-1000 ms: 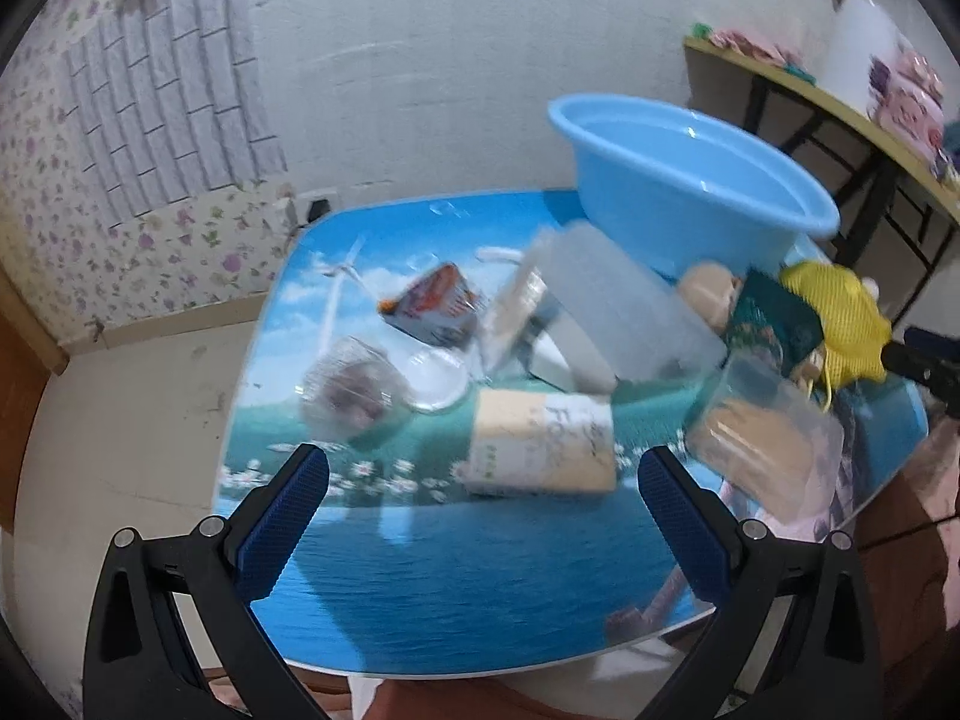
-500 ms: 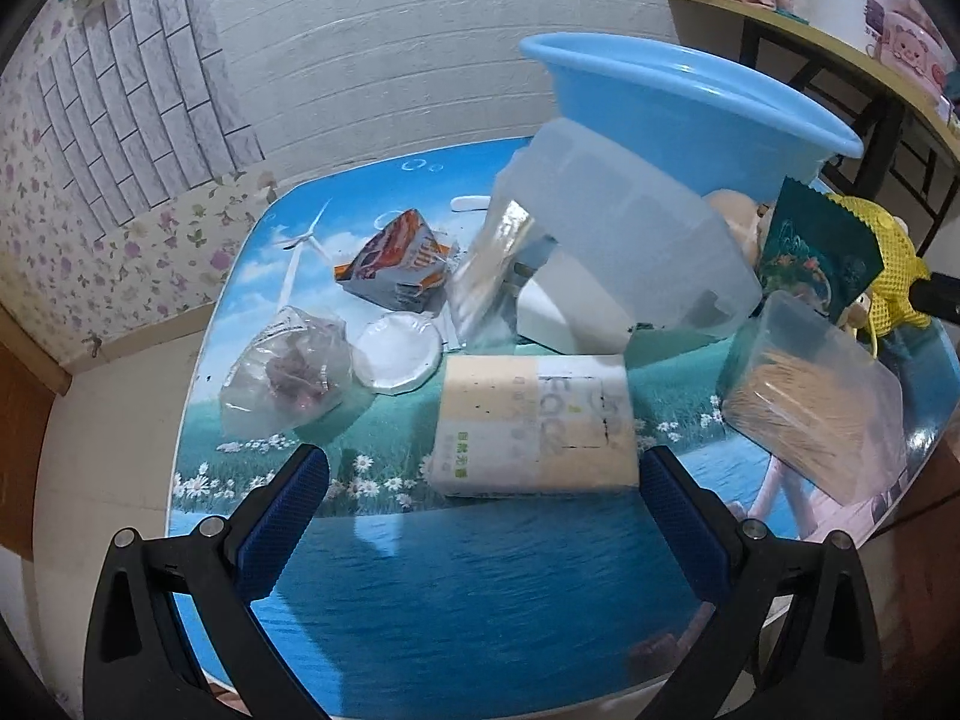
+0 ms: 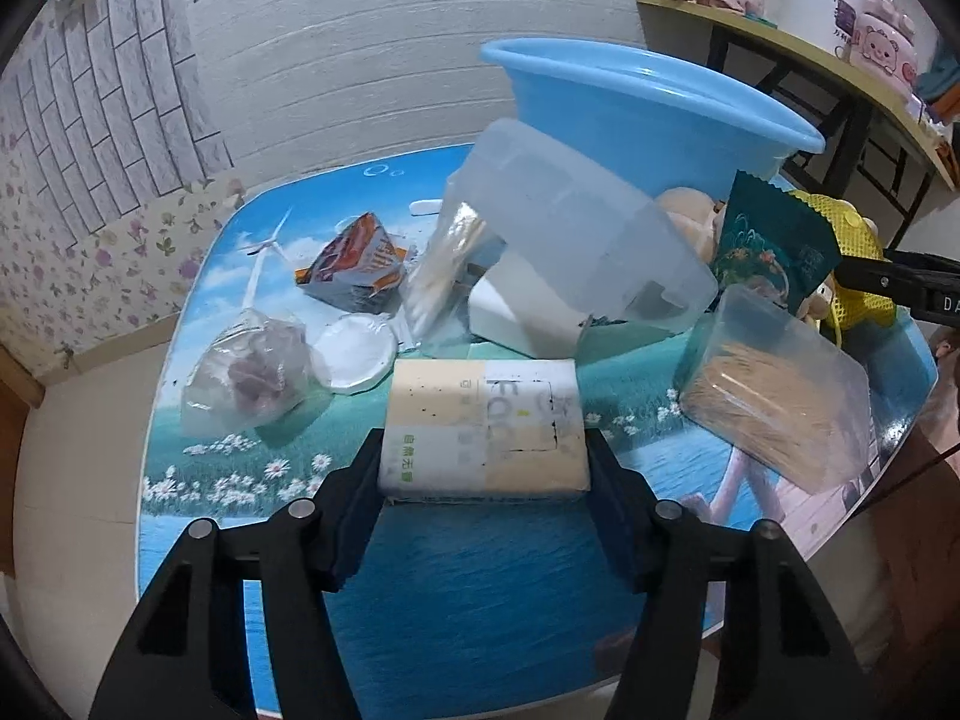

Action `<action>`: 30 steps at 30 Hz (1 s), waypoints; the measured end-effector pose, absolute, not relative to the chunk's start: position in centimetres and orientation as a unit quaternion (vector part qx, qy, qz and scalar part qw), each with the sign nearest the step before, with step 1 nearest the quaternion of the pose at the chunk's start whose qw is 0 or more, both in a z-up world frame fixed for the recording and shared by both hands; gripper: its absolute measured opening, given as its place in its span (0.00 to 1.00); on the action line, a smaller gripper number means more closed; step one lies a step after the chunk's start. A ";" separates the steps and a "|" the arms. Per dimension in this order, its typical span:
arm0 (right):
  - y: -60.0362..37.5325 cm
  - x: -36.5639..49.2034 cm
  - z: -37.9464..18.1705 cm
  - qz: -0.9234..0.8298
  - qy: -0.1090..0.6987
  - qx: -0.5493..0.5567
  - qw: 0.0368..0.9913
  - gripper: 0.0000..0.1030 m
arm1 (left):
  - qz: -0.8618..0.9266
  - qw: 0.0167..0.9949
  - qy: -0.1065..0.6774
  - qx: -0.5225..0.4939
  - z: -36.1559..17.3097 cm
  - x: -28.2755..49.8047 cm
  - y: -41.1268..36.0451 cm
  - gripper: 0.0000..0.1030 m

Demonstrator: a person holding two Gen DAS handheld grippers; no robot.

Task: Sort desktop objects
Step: 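Grasp the tissue pack with the left tool while the right tool grasps the yellow mesh toy, then carry the tissue pack and yellow mesh toy over the blue basin and release both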

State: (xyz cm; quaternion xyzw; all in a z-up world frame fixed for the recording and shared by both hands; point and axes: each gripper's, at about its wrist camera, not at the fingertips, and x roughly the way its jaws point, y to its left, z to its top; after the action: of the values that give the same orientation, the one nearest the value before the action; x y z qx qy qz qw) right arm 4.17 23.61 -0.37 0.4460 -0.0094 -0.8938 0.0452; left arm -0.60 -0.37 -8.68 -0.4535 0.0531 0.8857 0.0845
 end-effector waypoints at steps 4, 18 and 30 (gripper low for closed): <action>24.2 4.6 -0.2 -0.892 -0.026 0.449 0.055 0.63 | 0.887 0.067 0.040 -0.454 -8.5 -0.5 -1.6 0.60; 25.9 9.0 1.5 -0.898 -0.038 0.431 0.074 0.61 | 0.893 0.042 0.027 -0.448 -7.5 0.5 -3.5 0.60; 25.6 9.1 4.2 -0.912 -0.047 0.397 0.089 0.61 | 0.925 0.044 0.011 -0.377 -1.3 1.7 -3.5 0.60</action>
State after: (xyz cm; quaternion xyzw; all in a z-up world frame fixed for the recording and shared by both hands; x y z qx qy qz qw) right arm 9.08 25.57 4.19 0.3971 -0.0472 -0.9122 0.0891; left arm 1.70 -3.46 -1.31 -0.3768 0.0108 0.9252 0.0444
